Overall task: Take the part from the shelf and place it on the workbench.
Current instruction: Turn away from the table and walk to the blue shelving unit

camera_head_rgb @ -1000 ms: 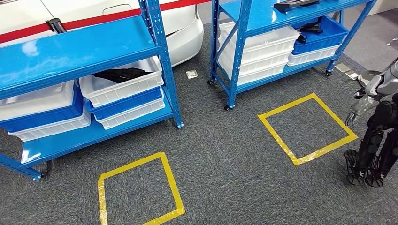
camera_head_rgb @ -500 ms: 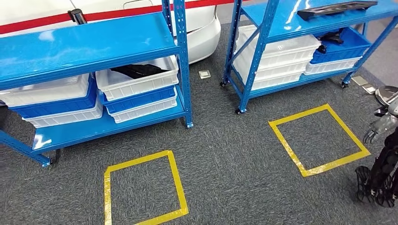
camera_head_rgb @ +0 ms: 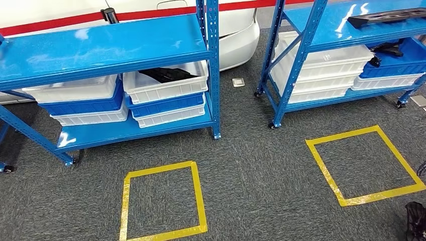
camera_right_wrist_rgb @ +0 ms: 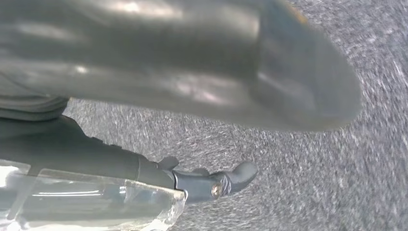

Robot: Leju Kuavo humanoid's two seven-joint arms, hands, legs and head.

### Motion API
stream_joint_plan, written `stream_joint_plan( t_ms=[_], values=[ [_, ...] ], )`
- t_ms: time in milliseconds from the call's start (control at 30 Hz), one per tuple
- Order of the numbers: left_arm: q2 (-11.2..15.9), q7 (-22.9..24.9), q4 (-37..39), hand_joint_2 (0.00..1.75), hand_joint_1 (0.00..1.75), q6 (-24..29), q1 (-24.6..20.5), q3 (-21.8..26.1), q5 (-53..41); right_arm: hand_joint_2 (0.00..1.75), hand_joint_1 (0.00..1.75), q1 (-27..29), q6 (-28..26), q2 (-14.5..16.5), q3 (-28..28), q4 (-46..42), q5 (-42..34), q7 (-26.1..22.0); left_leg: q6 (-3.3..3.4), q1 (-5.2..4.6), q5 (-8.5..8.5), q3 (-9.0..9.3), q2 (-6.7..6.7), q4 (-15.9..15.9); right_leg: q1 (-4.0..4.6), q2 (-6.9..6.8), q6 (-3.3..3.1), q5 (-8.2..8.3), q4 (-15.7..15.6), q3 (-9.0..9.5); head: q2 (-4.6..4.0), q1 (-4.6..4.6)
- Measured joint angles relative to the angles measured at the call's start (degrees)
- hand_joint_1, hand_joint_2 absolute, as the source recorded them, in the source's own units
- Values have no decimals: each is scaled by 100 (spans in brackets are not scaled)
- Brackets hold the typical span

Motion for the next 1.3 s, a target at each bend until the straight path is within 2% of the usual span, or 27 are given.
stream_joint_plan(
  t_ms=[67, 100, 133, 167, 233, 267, 300, 367, 433, 767, 800, 867, 900, 933, 967, 1000, 1033, 1067, 1100, 1133, 1167, 1200, 1233, 1267, 1300],
  values=[
    [-1, 5, 3, 175, 0, 19, -13, -1, 3, 0, 0, 18, 1, 5, -3, 0, 0, 1, -41, 19, -320, -432, 140, 782, 27, -132, -31, -25, 1, 2, 0, -10],
    [-1, 8, 3, 175, 0, 21, -13, -2, 3, 0, 0, 21, 0, 5, -4, 0, 0, 2, -47, 23, -338, -555, 164, 968, 35, -195, -38, -38, 2, 6, 0, -11],
    [-1, 10, 3, 175, 0, 22, -8, -2, 3, 0, 0, 20, 0, 7, -5, 0, 0, 2, -41, 24, -238, -557, 183, 921, 41, -251, -40, -51, 2, 15, 0, -12],
    [-1, 11, 3, 175, 0, 22, -4, -2, 3, 0, 0, 18, -1, 9, -5, 0, 0, 2, -22, 22, -48, -432, 217, 641, 45, -301, -36, -66, 2, 32, 0, -12],
    [4, 13, 4, 175, 0, 25, -13, -2, 3, 0, 0, 12, 1, 19, -7, 0, 0, 3, 58, -7, 338, -10, 430, -182, 65, -392, -5, -104, 0, 84, 0, -8],
    [6, 14, 5, 175, 0, 31, -26, -2, 3, 0, 0, 8, 1, 24, -7, 0, 0, 2, 97, -32, 439, 142, 531, -478, 77, -432, 19, -125, -2, 108, 0, -2],
    [8, 14, 5, 175, 0, 43, -39, -2, 3, 0, 0, 2, 1, 27, -8, 0, 0, 2, 132, -58, 474, 221, 597, -637, 86, -474, 48, -143, -4, 127, 0, -1],
    [8, 15, 8, 175, 0, 84, -54, -2, 2, 0, 0, -10, 1, 34, -9, 0, 0, 3, 169, -94, 459, 212, 542, -670, 86, -558, 100, -163, -25, 154, 0, 4],
    [8, 15, 11, 175, 0, 113, -53, -2, 1, 0, 0, -18, 1, 43, -10, 0, 0, 5, 191, -107, 457, 205, 485, -674, 83, -612, 125, -167, -47, 175, 0, 3],
    [8, 15, 13, 175, 0, 121, -52, -2, 1, 0, 0, -20, 1, 47, -10, 0, 0, 5, 197, -107, 460, 205, 472, -681, 86, -623, 131, -166, -53, 181, 0, -1],
    [6, 15, 15, 175, 0, 140, -50, -2, -1, 0, 0, -24, 0, 46, -11, 0, 0, 5, 213, -92, 488, 235, 442, -723, 88, -565, 145, -185, -23, 175, 0, 8],
    [1, 18, 21, 175, 0, 189, -49, -4, -8, 0, 0, -30, -1, 41, -14, -1, -1, 5, 258, -52, 551, 299, 364, -816, 96, -363, 160, -282, 143, 113, 0, 26],
    [-6, 38, 24, 175, 0, 219, -53, -7, -12, 0, 0, -22, -1, 36, -21, -2, -1, 8, 287, -33, 580, 330, 239, -858, 93, -203, 172, -452, 616, -144, 0, 41],
    [-14, 59, 26, 175, 0, 233, -57, -11, -11, 0, 0, -9, -1, 29, -27, -2, -2, 10, 296, -28, 580, 338, 95, -857, 83, -92, 210, -478, 816, -292, 0, 45],
    [-23, 84, 27, 175, 0, 240, -60, -18, -8, 0, 0, 2, -1, 21, -34, -2, -2, 12, 264, -36, 543, 328, -87, -812, 62, 66, 223, -415, 781, -345, 0, 45],
    [-33, 105, 30, 175, 0, 246, -50, -24, -3, 0, 0, 12, 2, 19, -40, -3, -1, 4, 194, -34, 455, 290, -175, -697, 33, 151, 188, -317, 695, -348, 0, 41],
    [-40, 108, 33, 175, 0, 245, -38, -29, 1, 0, 0, 24, 4, 17, -42, -3, 1, -9, 91, -16, 201, 32, -125, -187, 18, 123, 129, -125, 243, -136, 0, 23],
    [-43, 110, 36, 175, 0, 244, -24, -31, 3, 0, 0, 35, 6, 21, -42, -4, 2, -21, -6, 4, -19, -236, -27, 308, 10, 68, 33, -61, 33, -22, 0, 7],
    [-44, 107, 38, 175, 0, 245, -6, -32, 3, 0, 0, 45, 8, 27, -43, -4, 2, -33, -66, 35, -149, -458, 118, 694, 10, -77, -30, -75, 26, 15, 0, -9],
    [-45, 107, 38, 175, 0, 245, 0, -32, 3, 0, 0, 57, 8, 28, -43, -4, 2, -34, -91, 55, -166, -592, 187, 890, 19, -183, -36, -104, 27, 33, 0, -15],
    [-43, 107, 40, 175, 0, 245, 7, -32, 3, 0, 0, 55, 8, 31, -43, -4, 2, -34, -79, 59, 50, -424, 240, 540, 18, -230, -19, -126, 27, 59, 0, -15],
    [-42, 107, 42, 175, 0, 245, 8, -32, 3, 0, 0, 54, 8, 33, -43, -4, 2, -34, -52, 52, 252, -206, 359, 106, 22, -271, 2, -150, 26, 89, 0, -18],
    [-40, 107, 44, 175, 0, 245, 3, -32, 3, 0, 0, 54, 8, 37, -43, -4, 2, -34, -21, 36, 391, -16, 454, -254, 41, -310, 33, -179, 25, 107, 0, -13],
    [-39, 105, 46, 175, 0, 245, -5, -32, 3, 0, 0, 52, 8, 40, -43, -4, 2, -35, 15, 15, 459, 110, 523, -493, 57, -344, 69, -206, 22, 123, 0, -12],
    [-39, 104, 46, 175, 0, 245, -10, -32, 3, 0, 0, 48, 8, 42, -43, -4, 2, -35, 51, -9, 457, 156, 549, -583, 73, -380, 103, -229, 14, 135, 0, -8]
  ],
)
